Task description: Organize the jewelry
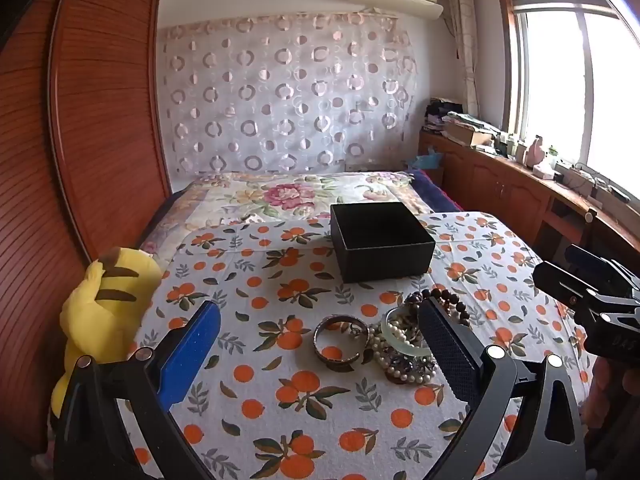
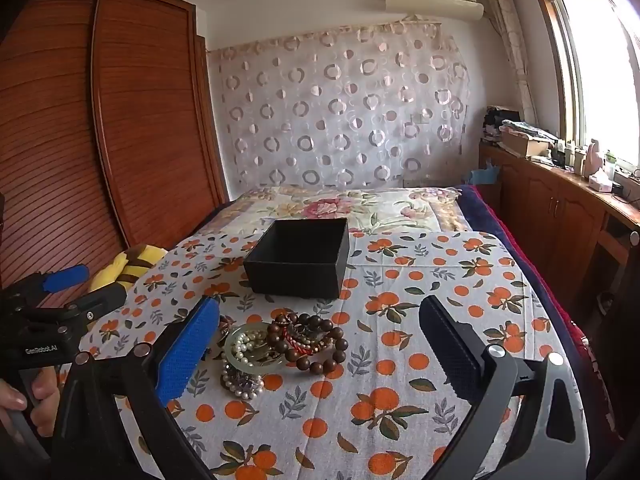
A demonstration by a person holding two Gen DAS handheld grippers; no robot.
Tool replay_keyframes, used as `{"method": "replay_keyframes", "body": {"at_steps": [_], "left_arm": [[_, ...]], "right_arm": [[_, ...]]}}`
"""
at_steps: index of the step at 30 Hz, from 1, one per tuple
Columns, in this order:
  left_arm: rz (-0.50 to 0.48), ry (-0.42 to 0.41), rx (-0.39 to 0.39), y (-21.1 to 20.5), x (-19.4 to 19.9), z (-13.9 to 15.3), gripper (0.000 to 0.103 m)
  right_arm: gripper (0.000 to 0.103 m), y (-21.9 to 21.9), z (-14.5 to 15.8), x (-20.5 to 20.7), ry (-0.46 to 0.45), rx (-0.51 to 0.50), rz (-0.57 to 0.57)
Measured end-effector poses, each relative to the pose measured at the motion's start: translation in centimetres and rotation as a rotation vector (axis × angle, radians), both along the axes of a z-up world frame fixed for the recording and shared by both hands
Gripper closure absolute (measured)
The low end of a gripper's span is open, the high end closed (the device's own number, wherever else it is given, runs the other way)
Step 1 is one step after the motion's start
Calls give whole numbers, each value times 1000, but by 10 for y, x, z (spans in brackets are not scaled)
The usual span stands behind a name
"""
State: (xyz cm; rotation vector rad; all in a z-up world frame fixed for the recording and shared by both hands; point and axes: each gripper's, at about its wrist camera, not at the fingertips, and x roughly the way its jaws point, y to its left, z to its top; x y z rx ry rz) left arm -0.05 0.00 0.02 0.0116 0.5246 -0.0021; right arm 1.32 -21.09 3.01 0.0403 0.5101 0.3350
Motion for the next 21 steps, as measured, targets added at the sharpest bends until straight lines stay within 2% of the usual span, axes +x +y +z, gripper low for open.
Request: {"method": "replay_keyframes", "body": {"at_steps": [21], "left_arm": [[1,-6,-7,0,-1,3,8]], "right_arm": [[2,0,2,-1,-1,1,2]]}}
